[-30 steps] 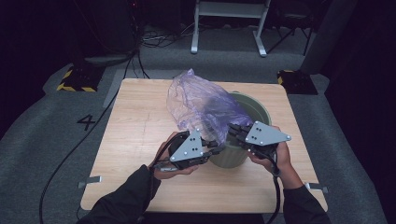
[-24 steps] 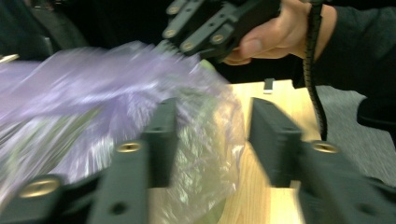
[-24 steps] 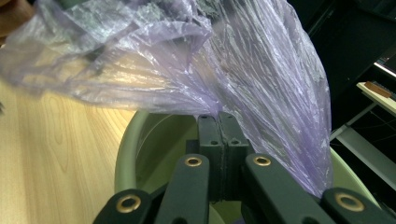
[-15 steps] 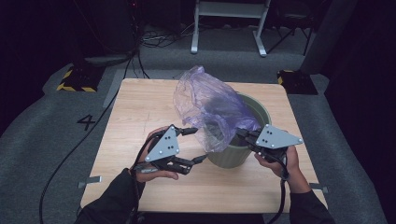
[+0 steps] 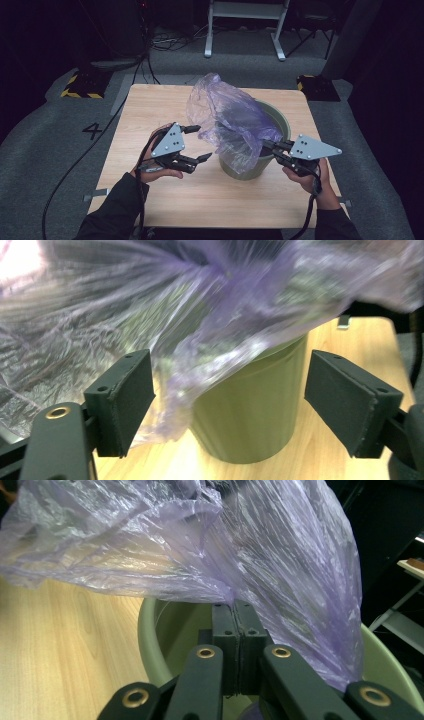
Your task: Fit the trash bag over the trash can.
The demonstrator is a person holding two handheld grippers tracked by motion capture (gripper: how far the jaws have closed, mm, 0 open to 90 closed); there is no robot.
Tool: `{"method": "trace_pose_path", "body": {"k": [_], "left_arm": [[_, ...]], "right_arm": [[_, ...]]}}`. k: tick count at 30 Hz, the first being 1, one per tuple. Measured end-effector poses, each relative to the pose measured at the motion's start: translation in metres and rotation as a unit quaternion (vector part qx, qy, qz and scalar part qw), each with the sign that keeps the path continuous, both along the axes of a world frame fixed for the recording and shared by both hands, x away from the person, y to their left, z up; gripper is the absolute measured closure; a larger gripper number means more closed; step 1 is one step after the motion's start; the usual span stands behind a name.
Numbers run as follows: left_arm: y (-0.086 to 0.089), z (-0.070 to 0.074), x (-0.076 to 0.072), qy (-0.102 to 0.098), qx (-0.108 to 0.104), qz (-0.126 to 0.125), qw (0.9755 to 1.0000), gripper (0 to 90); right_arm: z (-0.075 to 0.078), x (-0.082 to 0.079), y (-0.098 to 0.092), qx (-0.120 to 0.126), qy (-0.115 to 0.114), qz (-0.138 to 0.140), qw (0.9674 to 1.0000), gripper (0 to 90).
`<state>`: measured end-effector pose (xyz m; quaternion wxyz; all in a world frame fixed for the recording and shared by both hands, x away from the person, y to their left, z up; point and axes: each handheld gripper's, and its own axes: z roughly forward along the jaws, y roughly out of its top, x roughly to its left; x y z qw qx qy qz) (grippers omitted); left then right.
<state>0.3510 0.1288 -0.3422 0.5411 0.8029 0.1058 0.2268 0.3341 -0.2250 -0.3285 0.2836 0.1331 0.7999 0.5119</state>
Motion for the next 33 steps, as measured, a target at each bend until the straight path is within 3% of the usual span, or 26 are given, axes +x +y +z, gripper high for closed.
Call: {"method": "trace_pose_path", "body": {"k": [3, 6, 8, 11, 15, 22, 30, 33], "left_arm": [[-0.005, -0.003, 0.005, -0.003, 0.010, 0.001, 0.9999, 33.6], [-0.008, -0.004, 0.006, -0.016, 0.026, 0.000, 0.9995, 57.8], [-0.007, -0.005, 0.004, -0.024, 0.016, -0.017, 0.9994, 76.3], [-0.009, -0.005, 0.001, -0.028, 0.024, -0.033, 0.9988, 87.5], [-0.013, -0.008, 0.001, -0.022, 0.033, -0.037, 0.9985, 89.8], [-0.019, -0.012, -0.002, -0.019, 0.040, -0.043, 0.9981, 89.9], [-0.026, -0.014, -0.007, -0.018, 0.040, -0.061, 0.9972, 89.9], [-0.029, -0.015, -0.008, -0.017, 0.045, -0.065, 0.9967, 90.0]], "right_arm": [[-0.002, -0.002, -0.004, 0.002, 0.004, 0.003, 1.0000, 89.3], [-0.004, -0.005, -0.008, 0.006, 0.006, 0.006, 0.9999, 88.4], [-0.005, -0.007, -0.010, 0.004, 0.005, 0.005, 1.0000, 86.9], [-0.005, -0.011, -0.013, 0.003, 0.004, 0.004, 1.0000, 85.1], [-0.007, -0.014, -0.021, 0.005, 0.005, -0.007, 0.9999, 78.9], [-0.007, -0.018, -0.034, 0.013, 0.008, -0.055, 0.9984, 53.3], [0.001, -0.030, -0.047, 0.043, 0.001, -0.084, 0.9955, 38.9], [0.008, -0.034, -0.045, 0.052, -0.006, -0.080, 0.9954, 36.6]]}}
